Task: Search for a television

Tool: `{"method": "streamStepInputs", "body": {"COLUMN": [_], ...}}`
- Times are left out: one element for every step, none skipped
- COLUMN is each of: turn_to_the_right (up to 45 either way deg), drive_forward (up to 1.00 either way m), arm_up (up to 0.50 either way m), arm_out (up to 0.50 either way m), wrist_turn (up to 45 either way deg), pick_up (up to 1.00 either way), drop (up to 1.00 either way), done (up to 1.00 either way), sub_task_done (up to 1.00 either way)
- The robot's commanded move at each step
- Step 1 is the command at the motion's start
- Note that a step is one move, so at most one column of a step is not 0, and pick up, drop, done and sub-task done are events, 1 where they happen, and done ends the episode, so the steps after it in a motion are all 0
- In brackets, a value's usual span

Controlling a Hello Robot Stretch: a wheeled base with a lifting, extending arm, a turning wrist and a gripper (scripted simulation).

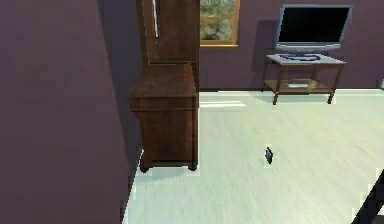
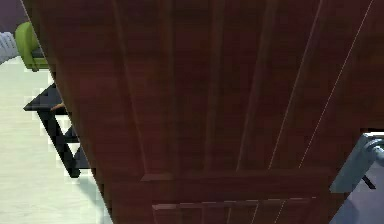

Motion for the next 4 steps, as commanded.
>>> {"method": "streamStepInputs", "body": {"turn_to_the_right": [0.0, -24.0, 0.0, 45.0], "drive_forward": [0.45, 0.0, 0.05, 0.0], "arm_up": [0.0, 0.0, 0.0, 0.0], "arm_out": [0.0, 0.0, 0.0, 0.0], "wrist_turn": [0.0, 0.0, 0.0, 0.0], "pick_up": [0.0, 0.0, 0.0, 0.0], "drop": [0.0, 0.0, 0.0, 0.0], "done": [0.0, 0.0, 0.0, 0.0], "sub_task_done": [0.0, 0.0, 0.0, 0.0]}}
